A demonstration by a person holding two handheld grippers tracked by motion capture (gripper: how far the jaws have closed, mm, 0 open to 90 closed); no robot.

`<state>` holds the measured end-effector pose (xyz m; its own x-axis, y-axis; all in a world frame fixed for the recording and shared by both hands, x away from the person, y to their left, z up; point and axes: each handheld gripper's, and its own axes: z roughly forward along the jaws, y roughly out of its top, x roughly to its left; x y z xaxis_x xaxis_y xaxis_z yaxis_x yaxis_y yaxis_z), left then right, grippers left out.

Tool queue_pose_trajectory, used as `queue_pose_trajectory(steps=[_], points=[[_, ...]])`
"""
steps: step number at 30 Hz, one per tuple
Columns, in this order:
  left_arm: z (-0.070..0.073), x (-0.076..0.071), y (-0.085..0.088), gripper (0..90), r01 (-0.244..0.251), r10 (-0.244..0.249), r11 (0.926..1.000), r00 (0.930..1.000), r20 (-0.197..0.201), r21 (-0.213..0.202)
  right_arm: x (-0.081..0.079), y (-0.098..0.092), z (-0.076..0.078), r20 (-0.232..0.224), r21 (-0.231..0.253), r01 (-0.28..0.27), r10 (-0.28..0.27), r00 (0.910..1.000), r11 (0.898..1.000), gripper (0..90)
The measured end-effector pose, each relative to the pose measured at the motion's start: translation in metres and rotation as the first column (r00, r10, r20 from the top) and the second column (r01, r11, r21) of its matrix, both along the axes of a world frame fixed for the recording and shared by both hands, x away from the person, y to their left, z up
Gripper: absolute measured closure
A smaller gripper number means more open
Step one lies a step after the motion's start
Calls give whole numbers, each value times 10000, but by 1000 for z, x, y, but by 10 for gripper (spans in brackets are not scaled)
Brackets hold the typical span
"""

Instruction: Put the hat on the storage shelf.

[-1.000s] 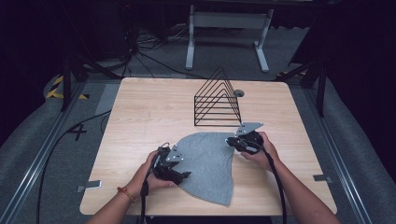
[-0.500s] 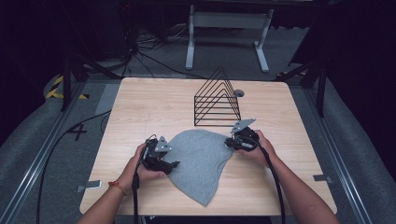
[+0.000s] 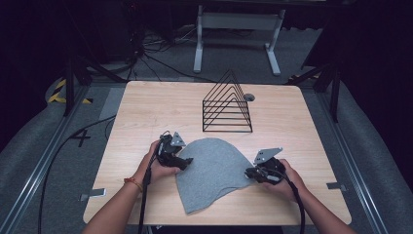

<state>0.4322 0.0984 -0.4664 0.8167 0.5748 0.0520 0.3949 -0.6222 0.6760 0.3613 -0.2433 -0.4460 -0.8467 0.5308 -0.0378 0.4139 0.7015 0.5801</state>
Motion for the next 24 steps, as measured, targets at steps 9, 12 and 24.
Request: queue_pose_trajectory(steps=[9, 12, 24], points=[[5, 7, -28, 277, 38, -40, 9998, 9999, 93, 180, -38, 8, -1, -646, 319, -544, 564, 9963, 9980, 754], [11, -1, -24, 269, 90, -89, 9999, 9999, -92, 54, -41, 10, 0, -380, 342, -454, 467, 9982, 9984, 700], [6, -55, 16, 256, -140, 148, 9997, 9991, -404, 217, 27, 7, 8, 767, 776, 596, -655, 9949, 9952, 516]])
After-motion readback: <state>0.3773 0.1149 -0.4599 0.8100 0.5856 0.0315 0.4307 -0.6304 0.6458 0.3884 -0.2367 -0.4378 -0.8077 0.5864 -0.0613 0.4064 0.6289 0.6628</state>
